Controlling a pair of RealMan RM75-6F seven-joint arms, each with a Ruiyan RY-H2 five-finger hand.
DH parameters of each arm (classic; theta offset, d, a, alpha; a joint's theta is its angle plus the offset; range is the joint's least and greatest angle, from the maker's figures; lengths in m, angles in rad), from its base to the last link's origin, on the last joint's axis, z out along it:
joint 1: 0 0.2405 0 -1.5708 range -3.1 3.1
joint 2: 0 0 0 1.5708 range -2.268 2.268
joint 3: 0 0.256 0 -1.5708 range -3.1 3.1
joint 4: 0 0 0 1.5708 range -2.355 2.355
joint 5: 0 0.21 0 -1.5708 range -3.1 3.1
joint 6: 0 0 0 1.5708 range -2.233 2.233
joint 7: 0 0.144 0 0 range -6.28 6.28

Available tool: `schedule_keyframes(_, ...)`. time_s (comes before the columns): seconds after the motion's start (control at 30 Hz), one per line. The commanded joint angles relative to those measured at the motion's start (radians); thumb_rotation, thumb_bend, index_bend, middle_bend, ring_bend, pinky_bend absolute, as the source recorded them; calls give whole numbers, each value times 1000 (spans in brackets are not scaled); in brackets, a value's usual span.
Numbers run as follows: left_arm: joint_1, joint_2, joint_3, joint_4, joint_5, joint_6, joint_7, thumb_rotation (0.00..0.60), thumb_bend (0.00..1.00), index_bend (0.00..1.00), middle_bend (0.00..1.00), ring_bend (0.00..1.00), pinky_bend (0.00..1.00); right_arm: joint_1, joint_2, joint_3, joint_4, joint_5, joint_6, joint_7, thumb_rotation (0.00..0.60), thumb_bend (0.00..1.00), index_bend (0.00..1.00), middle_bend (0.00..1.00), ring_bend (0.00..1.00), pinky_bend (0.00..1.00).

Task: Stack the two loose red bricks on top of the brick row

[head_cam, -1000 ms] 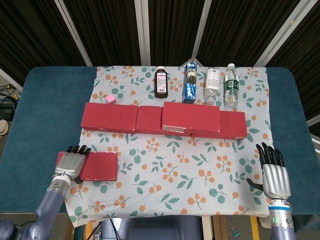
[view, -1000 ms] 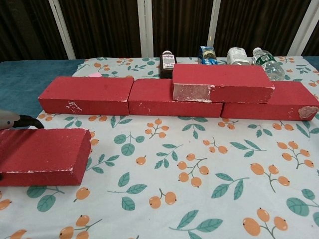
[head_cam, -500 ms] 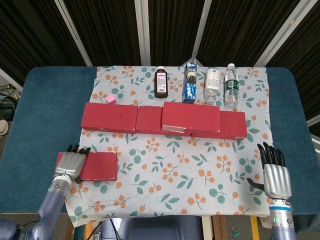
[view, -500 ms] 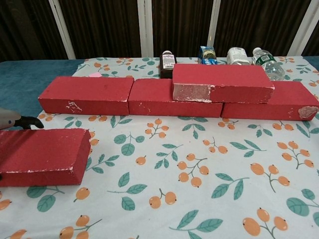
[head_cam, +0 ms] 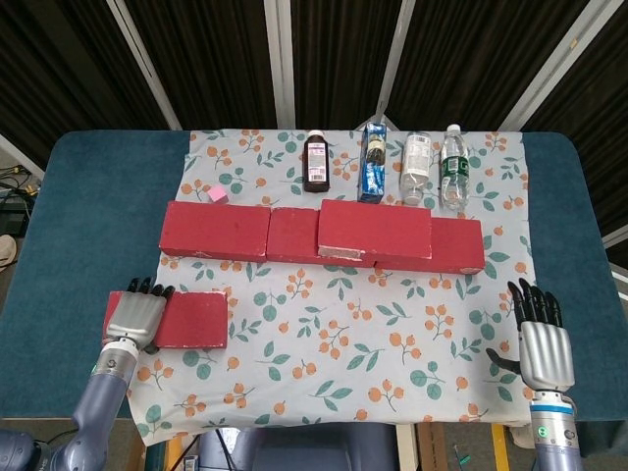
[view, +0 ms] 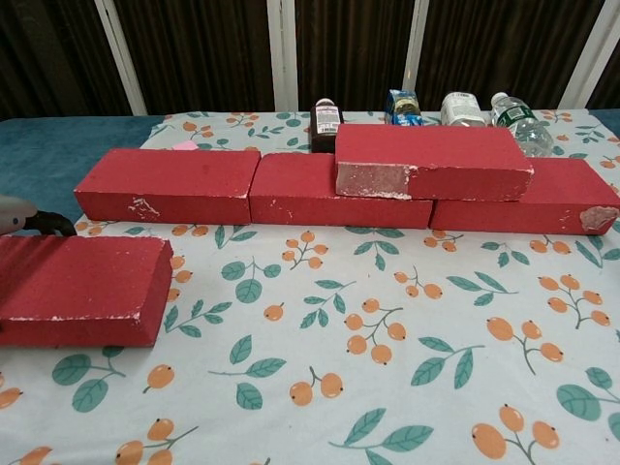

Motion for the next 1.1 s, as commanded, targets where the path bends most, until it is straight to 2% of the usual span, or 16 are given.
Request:
schedule_keyframes(0.03, -5, 14, -20, -12, 14, 8, -11, 600, 0, 262, 374, 52, 72, 0, -1, 0, 0, 1, 0, 0, 600, 150, 0, 0, 0, 0)
schedule_keyframes(0.17, -25, 49, -54, -22, 47, -1, -17, 600, 1, 261, 375, 51, 64, -1, -1, 4, 1, 6, 0, -1, 600, 151, 0, 0, 0, 0)
schedule_keyframes(0.27, -65, 99, -90, -17, 45, -70, -16, 600, 1, 260, 375, 51, 64, 0, -3, 10, 7, 18, -2, -4, 600, 150, 0, 0, 0, 0)
schedule_keyframes(0.5, -202, 187, -209, 34, -101, -237, 14, 600, 1, 261, 374, 51, 57, 9, -14, 30, 28, 76, -26, -20, 600, 150, 0, 0, 0, 0)
schedule_keyframes(0.6, -254, 190, -245, 85, -180, -303, 17, 600, 1, 257, 374, 50, 57, 14, -20, 42, 38, 100, -32, -28, 600, 150, 0, 0, 0, 0)
schedule_keyframes(0.73, -333, 168, -293, 205, -298, -434, 1, 600, 1, 263, 375, 46, 53, 20, -31, 52, 51, 125, -36, -47, 600, 150, 0, 0, 0, 0)
schedule_keyframes(0.87, -417, 126, -292, 375, -406, -566, 10, 600, 6, 274, 374, 41, 53, 24, -45, 62, 62, 148, -32, -71, 600, 150, 0, 0, 0, 0)
schedule_keyframes(1.1, -522, 37, -235, 645, -531, -721, 30, 600, 9, 273, 370, 40, 53, 35, -67, 69, 76, 183, -39, -114, 600, 150, 0, 0, 0, 0)
